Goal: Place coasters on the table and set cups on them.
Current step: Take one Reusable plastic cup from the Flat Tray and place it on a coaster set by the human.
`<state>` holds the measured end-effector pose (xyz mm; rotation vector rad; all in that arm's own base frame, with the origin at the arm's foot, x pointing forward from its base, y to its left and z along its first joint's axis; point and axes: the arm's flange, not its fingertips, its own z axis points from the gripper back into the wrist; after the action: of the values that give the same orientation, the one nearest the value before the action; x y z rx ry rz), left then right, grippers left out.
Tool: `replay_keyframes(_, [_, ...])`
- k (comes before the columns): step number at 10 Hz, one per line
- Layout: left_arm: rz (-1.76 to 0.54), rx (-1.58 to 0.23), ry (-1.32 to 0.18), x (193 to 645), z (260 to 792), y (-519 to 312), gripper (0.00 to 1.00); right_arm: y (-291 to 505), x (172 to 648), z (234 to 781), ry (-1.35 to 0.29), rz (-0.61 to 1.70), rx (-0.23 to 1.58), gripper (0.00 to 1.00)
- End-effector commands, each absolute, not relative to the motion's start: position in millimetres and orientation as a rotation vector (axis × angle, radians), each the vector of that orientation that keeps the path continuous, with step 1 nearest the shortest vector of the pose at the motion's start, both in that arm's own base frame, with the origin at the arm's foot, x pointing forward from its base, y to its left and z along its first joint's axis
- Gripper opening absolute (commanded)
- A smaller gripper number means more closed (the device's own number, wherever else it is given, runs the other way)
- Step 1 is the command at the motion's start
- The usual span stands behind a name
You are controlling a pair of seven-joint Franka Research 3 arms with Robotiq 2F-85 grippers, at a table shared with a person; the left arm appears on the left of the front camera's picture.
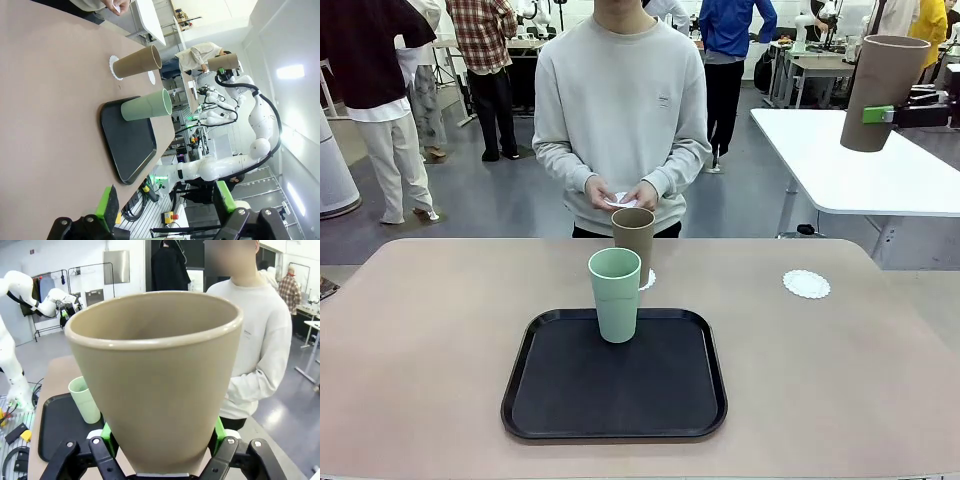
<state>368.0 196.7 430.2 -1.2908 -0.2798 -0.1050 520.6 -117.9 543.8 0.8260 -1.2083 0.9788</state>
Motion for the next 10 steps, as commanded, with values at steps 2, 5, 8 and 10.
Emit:
replay_keyframes(2, [-0.108,-1.296,-0.286,367.5,431.9,197.3,1.00,-118.2,520.0,546.1,-1.211,0.982,0.825,0.82])
replay_keyframes(5, [-0.108,-1.296,-0.286,367.5,431.9,197.3,1.00,-118.2,520.0,546.1,-1.211,0.982,0.825,0.82])
replay_keyframes(8, [-0.108,-1.296,-0.286,367.5,431.9,197.3,1.00,-126.0,541.0,486.5,-1.211,1.067,0.856,0.82])
replay_keyframes(10, [-0.108,-1.296,-0.286,367.5,431.9,197.3,1.00,-143.8,553.6,440.8,-1.195,1.079,0.916,0.82])
